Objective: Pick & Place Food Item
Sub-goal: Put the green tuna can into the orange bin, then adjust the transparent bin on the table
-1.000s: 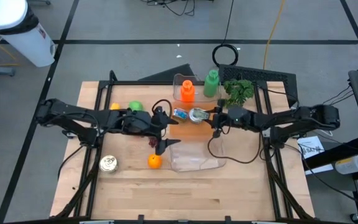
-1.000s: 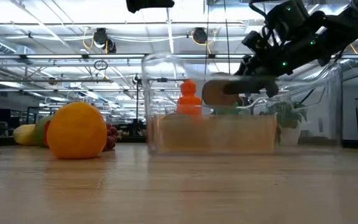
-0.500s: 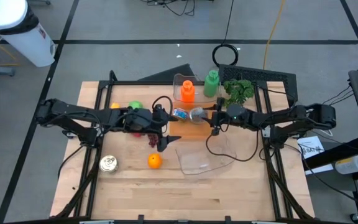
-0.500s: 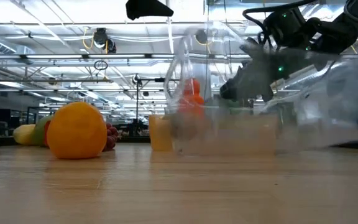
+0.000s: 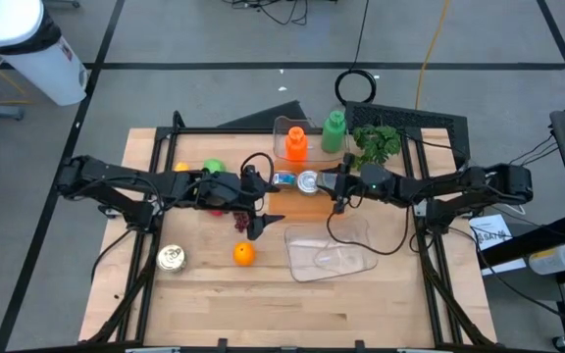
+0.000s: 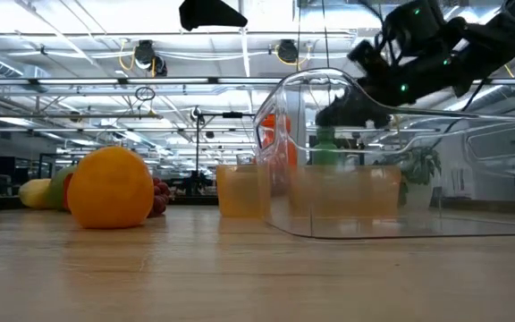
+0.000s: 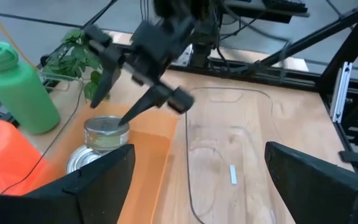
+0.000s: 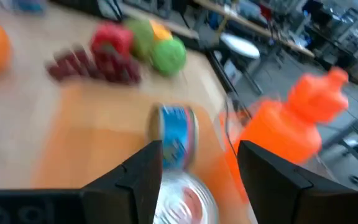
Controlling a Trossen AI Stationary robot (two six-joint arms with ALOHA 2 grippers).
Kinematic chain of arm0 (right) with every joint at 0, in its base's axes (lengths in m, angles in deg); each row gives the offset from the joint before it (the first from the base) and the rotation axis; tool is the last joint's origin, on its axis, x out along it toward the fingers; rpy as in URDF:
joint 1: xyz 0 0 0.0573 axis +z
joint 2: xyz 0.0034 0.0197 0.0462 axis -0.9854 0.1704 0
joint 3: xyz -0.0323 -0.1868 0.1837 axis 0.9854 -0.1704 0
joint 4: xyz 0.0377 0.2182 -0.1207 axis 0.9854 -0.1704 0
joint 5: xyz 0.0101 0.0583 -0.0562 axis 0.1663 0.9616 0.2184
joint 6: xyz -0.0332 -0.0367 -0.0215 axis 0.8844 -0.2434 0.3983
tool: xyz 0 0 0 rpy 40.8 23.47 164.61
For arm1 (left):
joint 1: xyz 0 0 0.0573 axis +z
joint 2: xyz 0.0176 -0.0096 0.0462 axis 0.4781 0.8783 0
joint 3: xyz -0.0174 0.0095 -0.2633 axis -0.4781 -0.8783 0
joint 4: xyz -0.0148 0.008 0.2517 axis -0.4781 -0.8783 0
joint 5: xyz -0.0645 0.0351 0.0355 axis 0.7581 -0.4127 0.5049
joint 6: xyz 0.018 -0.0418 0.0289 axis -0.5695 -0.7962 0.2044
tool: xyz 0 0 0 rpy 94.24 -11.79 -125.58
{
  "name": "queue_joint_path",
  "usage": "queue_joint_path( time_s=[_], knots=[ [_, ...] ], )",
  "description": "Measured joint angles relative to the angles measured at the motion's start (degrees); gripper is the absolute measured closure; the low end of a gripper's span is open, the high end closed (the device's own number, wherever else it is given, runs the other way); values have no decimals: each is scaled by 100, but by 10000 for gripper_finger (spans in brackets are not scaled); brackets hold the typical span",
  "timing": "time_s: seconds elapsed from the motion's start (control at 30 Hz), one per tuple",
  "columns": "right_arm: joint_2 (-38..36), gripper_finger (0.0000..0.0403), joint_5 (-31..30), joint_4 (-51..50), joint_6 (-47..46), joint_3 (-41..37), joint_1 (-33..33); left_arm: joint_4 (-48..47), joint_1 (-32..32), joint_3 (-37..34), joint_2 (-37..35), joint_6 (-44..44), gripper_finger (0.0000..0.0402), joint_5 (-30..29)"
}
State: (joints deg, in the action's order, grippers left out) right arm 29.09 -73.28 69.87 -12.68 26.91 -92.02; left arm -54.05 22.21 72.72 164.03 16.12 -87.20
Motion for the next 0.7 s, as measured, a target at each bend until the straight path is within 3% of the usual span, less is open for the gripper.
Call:
queue_joint_path(
  time_s=[0.23, 0.37, 0.43, 0.53, 0.7],
  knots=[
    [-679, 209, 14, 2, -455, 0, 843, -101, -15, 0, 32, -78, 19, 0],
    [-1092, 211, 26, -197, -1133, 0, 1509, -157, -15, 0, 93, -332, 21, 36],
    [-1232, 211, 323, -457, -1593, 0, 1847, -163, -15, 0, 136, -344, 24, 33],
    [-1194, 215, 753, -894, -2227, 76, 2427, -209, -15, -2, 238, -356, 31, 35],
    [-576, 237, 335, -2461, -2682, 827, 3260, -117, -15, 1, 367, -366, 36, 32]
  ],
)
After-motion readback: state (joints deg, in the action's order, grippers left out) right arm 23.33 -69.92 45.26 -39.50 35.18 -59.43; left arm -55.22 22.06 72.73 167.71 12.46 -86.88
